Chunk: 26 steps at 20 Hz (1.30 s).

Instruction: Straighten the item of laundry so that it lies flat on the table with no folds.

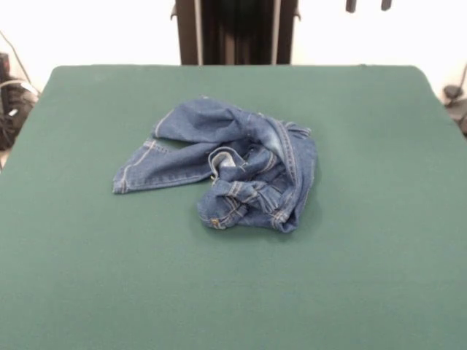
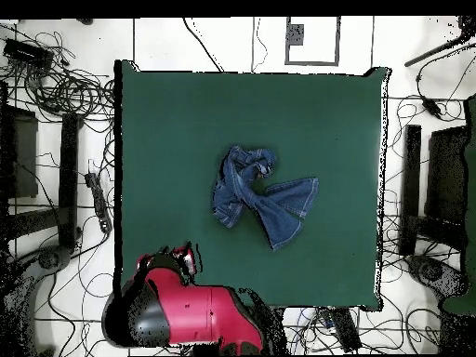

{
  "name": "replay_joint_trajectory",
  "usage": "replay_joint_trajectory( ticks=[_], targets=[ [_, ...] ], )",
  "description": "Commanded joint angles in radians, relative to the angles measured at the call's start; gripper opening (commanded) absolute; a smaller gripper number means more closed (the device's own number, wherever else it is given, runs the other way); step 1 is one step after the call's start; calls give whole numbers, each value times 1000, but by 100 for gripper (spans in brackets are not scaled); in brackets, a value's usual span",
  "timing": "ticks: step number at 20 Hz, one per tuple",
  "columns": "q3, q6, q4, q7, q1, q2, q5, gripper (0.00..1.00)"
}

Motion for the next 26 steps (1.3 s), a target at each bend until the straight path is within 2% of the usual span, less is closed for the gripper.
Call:
replay_joint_trajectory(
  ticks=[1, 7, 12, 22, 26],
  targets=[
    [57, -155, 82, 263, -8, 167, 34, 100],
    [64, -247, 54, 247, -17, 264, 13, 100],
    [66, -256, 40, 219, -35, 284, 2, 100],
    [17, -31, -103, 116, -59, 240, 21, 100],
    [5, 16, -150, 99, -72, 240, 12, 100]
  ],
)
